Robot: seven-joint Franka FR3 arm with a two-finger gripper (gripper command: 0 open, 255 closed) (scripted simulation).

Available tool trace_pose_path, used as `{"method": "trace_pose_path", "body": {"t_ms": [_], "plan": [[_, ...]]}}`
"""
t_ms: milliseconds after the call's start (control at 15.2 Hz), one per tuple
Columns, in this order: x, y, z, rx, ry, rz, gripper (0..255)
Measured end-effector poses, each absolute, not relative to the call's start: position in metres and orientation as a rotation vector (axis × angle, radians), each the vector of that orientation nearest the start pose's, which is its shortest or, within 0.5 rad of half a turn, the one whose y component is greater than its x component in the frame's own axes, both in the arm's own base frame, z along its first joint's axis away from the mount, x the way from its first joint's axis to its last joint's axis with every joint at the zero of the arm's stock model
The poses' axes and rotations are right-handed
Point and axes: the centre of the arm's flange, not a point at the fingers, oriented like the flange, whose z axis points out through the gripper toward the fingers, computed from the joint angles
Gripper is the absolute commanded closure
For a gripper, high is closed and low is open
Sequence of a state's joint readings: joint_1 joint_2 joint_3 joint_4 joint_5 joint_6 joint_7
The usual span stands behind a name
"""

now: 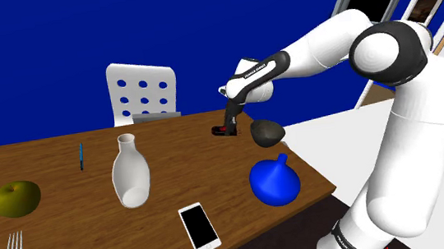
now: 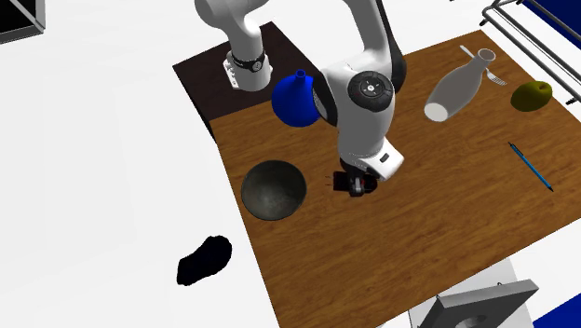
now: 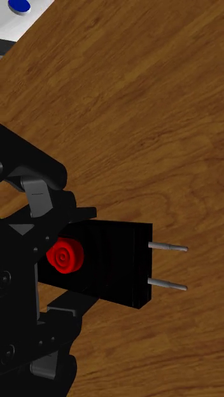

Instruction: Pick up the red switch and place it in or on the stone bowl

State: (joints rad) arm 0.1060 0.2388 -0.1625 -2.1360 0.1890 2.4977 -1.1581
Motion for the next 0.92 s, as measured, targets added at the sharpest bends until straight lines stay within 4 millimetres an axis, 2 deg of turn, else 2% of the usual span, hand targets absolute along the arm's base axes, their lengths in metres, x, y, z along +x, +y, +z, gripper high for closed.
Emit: {"method": "trace_pose_path", "body": {"t_ms": [924], "plan": [[0.580, -0.030, 0.381, -2.778, -1.454, -0.241, 255]]}}
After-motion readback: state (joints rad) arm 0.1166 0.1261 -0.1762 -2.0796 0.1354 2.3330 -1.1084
